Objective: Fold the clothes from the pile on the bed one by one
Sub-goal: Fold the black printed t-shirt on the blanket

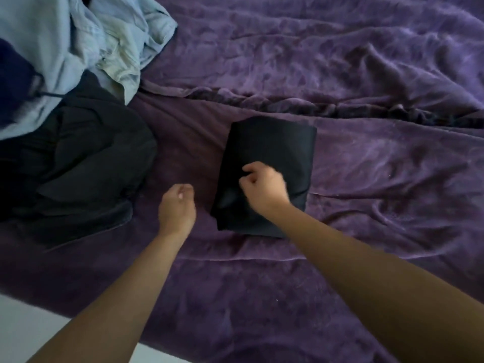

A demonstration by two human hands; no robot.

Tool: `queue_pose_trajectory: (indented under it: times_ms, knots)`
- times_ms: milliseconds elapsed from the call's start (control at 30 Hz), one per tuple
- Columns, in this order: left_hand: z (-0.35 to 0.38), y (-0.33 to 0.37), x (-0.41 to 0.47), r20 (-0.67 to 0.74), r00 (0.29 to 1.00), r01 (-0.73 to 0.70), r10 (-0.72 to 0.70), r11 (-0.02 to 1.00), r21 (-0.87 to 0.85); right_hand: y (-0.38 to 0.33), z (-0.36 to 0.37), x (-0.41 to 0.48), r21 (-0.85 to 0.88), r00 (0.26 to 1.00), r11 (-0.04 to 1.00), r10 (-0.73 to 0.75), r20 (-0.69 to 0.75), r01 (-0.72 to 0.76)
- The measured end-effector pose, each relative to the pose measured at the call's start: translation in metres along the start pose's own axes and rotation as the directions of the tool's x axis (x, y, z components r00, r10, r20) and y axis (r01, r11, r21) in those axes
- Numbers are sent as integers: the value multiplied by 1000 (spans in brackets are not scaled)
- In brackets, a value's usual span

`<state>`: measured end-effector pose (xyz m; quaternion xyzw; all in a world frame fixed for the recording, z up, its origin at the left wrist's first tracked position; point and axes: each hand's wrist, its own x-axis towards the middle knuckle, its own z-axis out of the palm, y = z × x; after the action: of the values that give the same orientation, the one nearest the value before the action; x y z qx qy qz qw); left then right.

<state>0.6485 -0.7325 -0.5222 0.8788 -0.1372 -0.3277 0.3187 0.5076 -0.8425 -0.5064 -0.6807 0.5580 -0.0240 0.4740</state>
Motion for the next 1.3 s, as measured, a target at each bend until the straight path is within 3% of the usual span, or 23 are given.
queue_pose_trajectory:
  times_ms: [33, 100, 167, 233, 367, 567, 700, 833, 967, 1167, 1300]
  knots:
    - [4, 1, -3, -40, 983, -172, 179, 976, 131, 9, -8, 1, -67, 984, 994, -94, -150, 84]
    - [23, 8, -16, 11, 857, -492, 515, 811, 316, 26, -28, 8, -285, 888, 930, -321, -328, 231]
    - [50, 12, -30, 185, 740, -639, 646, 592, 491, 38, -47, 25, -497, 841, 824, -455, -294, 272]
    - [71, 2, -34, 336, 737, -647, 586, 470, 600, 43, -59, 49, -650, 891, 714, -437, -125, 259]
    - [79, -39, -10, 384, 767, -618, 514, 433, 656, 47, -47, 103, -793, 933, 531, -336, 126, 299]
    - [81, -64, 20, 440, 761, -632, 477, 388, 671, 74, -7, 131, -805, 974, 568, -217, 57, 174]
    - [72, -45, 20, 490, 763, -646, 422, 446, 620, 62, -19, 118, -770, 986, 624, -162, 35, 130]
    - [61, -10, 23, 371, 730, -672, 574, 508, 538, 75, -31, 70, -614, 952, 787, -229, -206, 56]
    - [83, 20, 37, 366, 761, -648, 536, 592, 480, 104, -17, 28, -328, 972, 942, -6, -235, -73]
    - [99, 18, 43, 300, 851, -520, 432, 774, 361, 99, 7, 25, 27, 950, 995, 101, -294, -97]
    - [93, 20, 8, 295, 852, -506, 432, 825, 252, 94, -12, -5, 48, 936, 996, 89, -341, -78]
